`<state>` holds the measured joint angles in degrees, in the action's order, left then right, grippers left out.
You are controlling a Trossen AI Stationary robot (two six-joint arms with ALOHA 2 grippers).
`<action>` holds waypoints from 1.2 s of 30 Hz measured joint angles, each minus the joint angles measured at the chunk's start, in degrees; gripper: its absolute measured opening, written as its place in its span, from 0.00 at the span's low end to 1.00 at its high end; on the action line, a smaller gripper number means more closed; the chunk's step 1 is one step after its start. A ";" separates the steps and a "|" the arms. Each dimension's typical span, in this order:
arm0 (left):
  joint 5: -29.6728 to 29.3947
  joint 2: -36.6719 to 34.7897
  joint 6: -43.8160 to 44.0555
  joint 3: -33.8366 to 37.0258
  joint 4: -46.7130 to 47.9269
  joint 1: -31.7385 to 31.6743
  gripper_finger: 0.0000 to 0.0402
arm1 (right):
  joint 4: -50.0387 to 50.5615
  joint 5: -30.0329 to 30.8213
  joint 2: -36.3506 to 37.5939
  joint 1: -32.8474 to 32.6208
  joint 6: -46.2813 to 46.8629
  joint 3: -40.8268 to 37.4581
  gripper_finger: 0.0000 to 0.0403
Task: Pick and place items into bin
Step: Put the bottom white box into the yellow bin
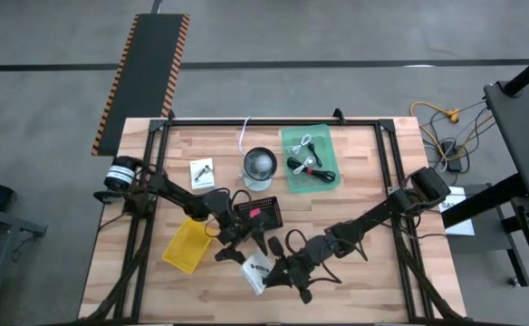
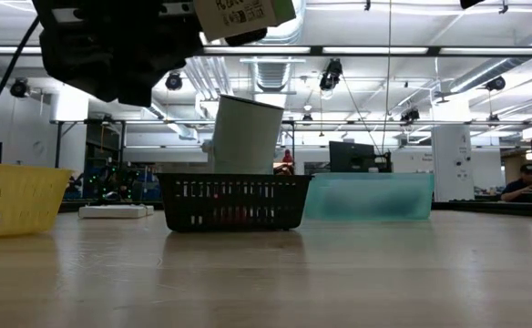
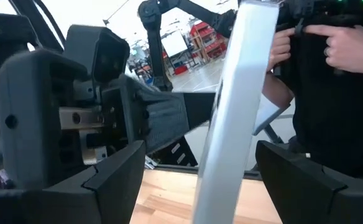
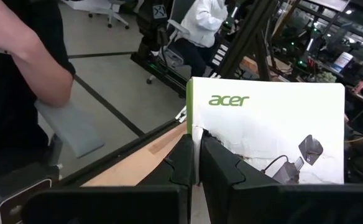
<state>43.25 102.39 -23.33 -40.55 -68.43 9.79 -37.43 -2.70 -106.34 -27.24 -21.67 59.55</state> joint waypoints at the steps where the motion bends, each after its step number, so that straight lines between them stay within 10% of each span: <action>1: 0.02 0.04 -0.03 -0.11 -0.12 0.04 0.72 | 0.04 0.00 0.00 0.00 0.02 0.00 0.03; 25: 1.72 0.09 0.25 -1.18 2.02 0.42 0.09 | -0.24 3.87 -0.02 -0.07 -0.56 0.00 0.03; 36: 3.23 0.02 0.43 -1.12 2.06 0.30 0.07 | -0.36 4.42 0.11 -0.20 6.86 0.00 0.17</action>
<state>46.48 102.41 -22.89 -41.67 -66.37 10.09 -37.79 1.72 -106.24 -27.44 -14.81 59.55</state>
